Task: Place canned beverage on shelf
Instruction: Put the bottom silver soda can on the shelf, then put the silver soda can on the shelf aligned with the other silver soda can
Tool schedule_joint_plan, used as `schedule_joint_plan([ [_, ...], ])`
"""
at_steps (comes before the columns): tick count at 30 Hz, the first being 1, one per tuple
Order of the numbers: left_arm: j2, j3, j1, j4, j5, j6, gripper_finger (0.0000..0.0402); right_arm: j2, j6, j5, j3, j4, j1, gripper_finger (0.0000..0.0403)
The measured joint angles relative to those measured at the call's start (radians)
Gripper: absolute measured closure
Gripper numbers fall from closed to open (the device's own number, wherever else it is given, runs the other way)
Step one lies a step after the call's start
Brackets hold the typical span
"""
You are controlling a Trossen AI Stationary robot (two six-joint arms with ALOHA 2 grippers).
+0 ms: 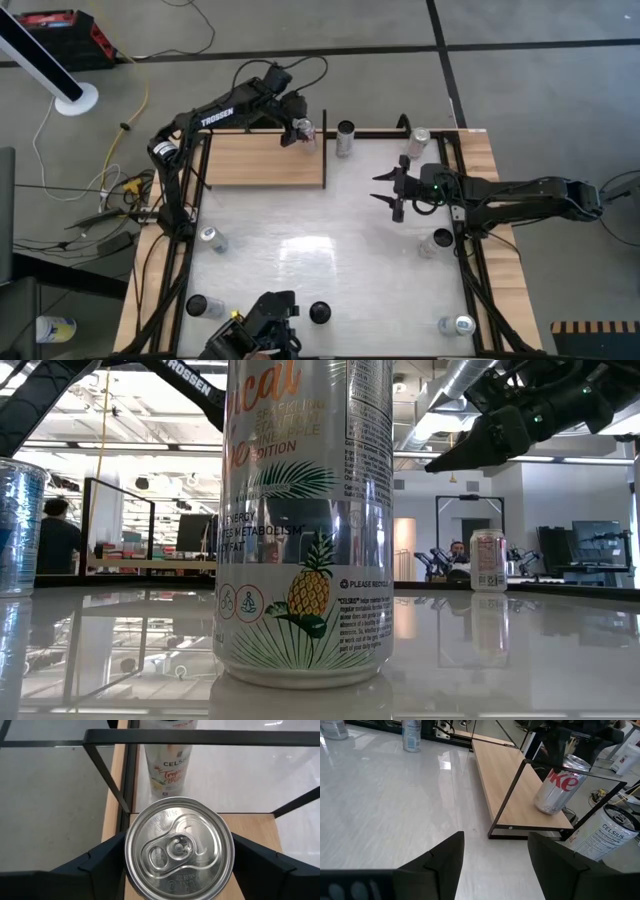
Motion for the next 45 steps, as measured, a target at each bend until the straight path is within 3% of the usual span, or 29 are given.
schedule_joint_plan([
  [12,0.000,0.000,-0.024,-0.004,-0.006,-0.004,0.0102,0.000,0.000,0.000,0.000,0.000,0.000,0.0159],
  [19,-0.001,0.000,-0.046,0.000,-0.098,0.009,0.0101,0.000,0.000,0.000,0.000,0.000,0.000,0.0159],
  [28,-0.002,0.000,-0.047,0.005,-0.105,0.001,0.0071,0.000,0.003,0.000,0.000,0.000,0.000,0.0159],
  [36,-0.002,0.001,-0.046,0.003,-0.106,0.001,0.0069,0.000,0.002,0.000,0.000,-0.001,0.000,0.0159],
  [45,-0.002,0.103,-0.053,-0.077,-0.119,0.005,0.0068,0.000,0.000,0.001,0.000,-0.008,0.000,0.0159],
])
